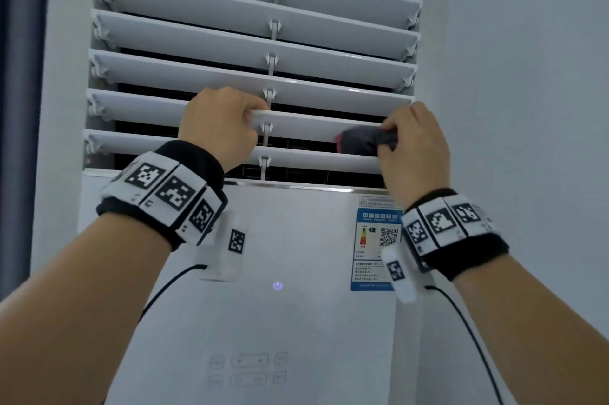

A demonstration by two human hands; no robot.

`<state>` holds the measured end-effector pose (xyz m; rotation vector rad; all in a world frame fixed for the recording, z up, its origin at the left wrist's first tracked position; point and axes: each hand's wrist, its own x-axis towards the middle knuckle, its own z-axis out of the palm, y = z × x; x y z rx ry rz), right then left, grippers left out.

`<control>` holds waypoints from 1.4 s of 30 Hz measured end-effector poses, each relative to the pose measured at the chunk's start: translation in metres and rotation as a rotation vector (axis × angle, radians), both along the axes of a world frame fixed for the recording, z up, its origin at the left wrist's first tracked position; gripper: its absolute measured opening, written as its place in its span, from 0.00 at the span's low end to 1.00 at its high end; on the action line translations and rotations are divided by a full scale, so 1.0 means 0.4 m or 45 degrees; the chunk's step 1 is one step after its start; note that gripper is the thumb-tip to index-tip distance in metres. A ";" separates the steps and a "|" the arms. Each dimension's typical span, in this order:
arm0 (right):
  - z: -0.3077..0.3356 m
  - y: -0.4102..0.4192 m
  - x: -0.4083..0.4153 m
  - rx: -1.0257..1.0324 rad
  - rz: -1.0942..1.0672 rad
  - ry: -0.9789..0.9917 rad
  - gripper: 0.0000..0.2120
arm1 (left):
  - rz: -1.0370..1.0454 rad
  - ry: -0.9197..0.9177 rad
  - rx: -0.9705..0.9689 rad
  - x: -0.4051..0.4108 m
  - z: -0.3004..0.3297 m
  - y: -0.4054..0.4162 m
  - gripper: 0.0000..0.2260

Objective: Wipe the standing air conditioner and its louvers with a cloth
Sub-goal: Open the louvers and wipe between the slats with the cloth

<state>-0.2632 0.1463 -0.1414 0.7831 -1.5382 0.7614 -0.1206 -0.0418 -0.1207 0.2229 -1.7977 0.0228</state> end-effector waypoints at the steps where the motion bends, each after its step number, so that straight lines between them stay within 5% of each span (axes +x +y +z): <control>1: 0.003 -0.023 0.016 0.015 0.034 0.013 0.07 | 0.001 -0.007 0.007 0.000 0.001 -0.001 0.17; 8: 0.035 -0.126 0.089 0.266 0.161 0.180 0.08 | -0.017 -0.031 0.040 0.006 0.006 -0.010 0.16; 14: 0.002 -0.005 -0.004 0.045 0.030 -0.017 0.09 | -0.021 -0.103 -0.017 0.018 0.006 -0.011 0.17; 18: -0.011 -0.022 0.060 0.003 0.227 0.018 0.10 | -0.121 -0.303 0.010 0.047 0.023 -0.005 0.12; 23: -0.043 -0.104 0.217 0.059 0.505 0.151 0.11 | -0.477 -0.245 -0.191 0.141 -0.003 0.016 0.13; 30: -0.077 -0.243 0.361 0.011 0.952 -0.040 0.08 | -0.997 -0.426 0.125 0.271 -0.072 -0.061 0.11; 33: -0.085 -0.265 0.358 0.110 0.948 -0.015 0.07 | -0.799 -0.425 0.010 0.300 -0.078 -0.124 0.12; 36: -0.089 -0.265 0.314 0.113 0.908 -0.035 0.05 | -0.609 -0.136 -0.006 0.318 -0.086 -0.183 0.12; 42: -0.073 -0.255 0.174 0.236 0.334 -0.084 0.06 | -0.246 -0.069 -0.152 0.245 -0.139 -0.171 0.11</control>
